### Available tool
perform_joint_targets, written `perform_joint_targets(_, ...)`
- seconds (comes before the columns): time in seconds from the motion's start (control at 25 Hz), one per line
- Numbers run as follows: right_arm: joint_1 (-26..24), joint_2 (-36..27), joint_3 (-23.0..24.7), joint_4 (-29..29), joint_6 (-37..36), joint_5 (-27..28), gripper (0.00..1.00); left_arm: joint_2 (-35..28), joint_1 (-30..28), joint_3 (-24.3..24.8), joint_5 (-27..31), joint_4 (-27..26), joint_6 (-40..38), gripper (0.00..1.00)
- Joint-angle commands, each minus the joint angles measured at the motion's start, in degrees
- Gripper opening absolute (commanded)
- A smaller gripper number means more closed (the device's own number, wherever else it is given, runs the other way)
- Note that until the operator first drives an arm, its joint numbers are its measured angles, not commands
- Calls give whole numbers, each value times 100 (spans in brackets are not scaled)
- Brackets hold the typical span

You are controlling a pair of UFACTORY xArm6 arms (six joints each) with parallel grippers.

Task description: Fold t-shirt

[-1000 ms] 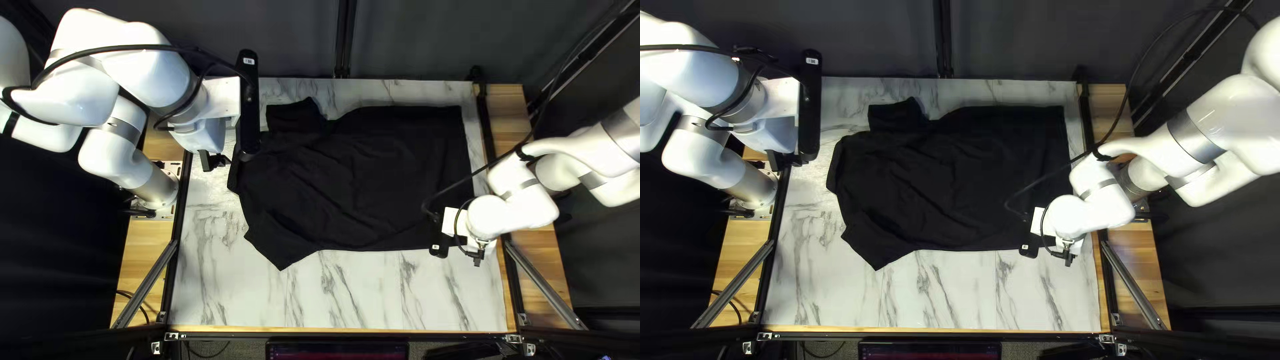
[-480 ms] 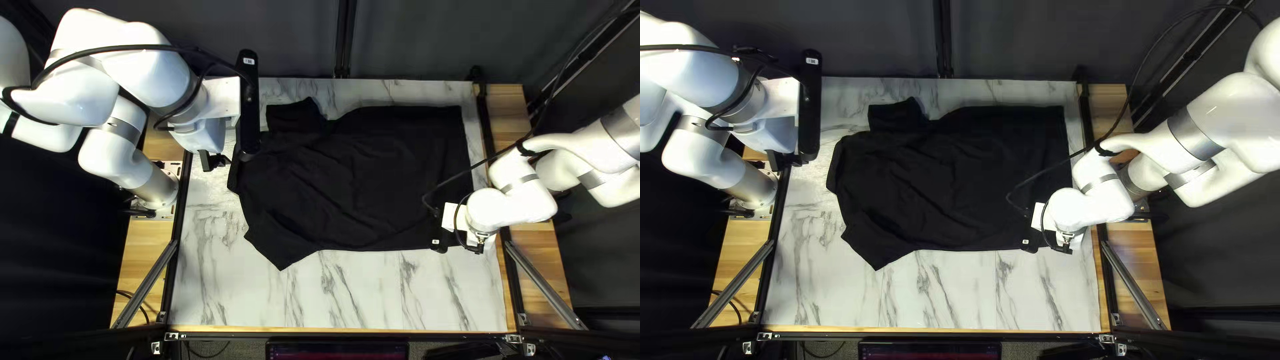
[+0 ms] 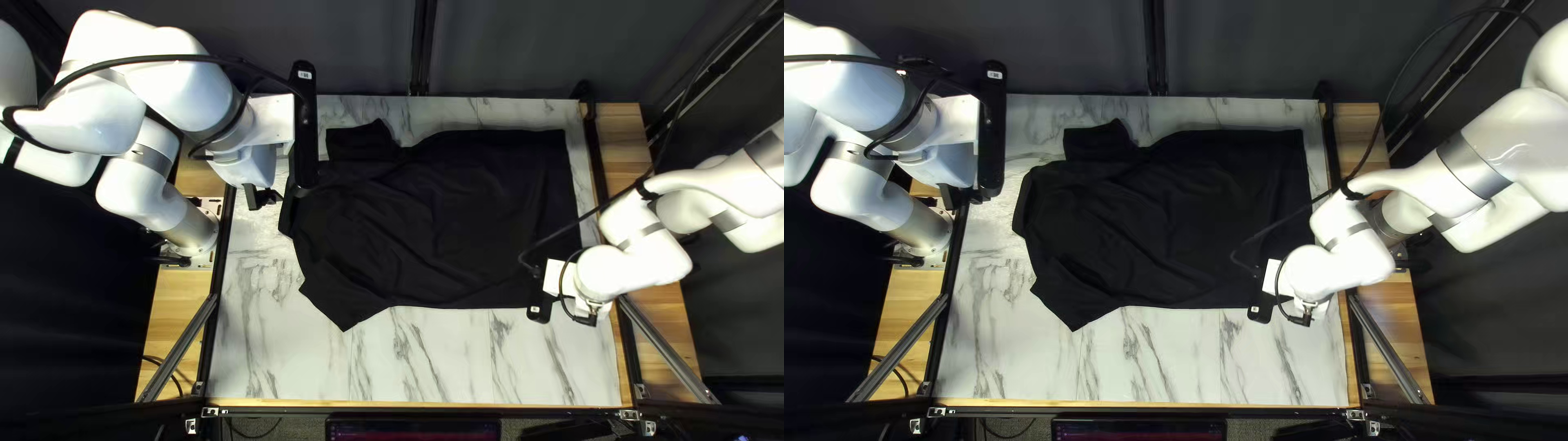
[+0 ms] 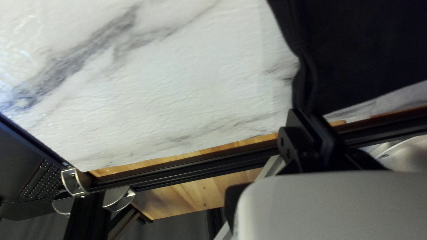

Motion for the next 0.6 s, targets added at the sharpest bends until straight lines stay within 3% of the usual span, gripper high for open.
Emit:
perform_joint_targets(0.04,227,141,-64,79,158,-116,0,0,0,0,0,0,0,100)
perform_joint_targets(0.6,353,450,-253,99,85,-242,0,0,0,0,0,0,0,100)
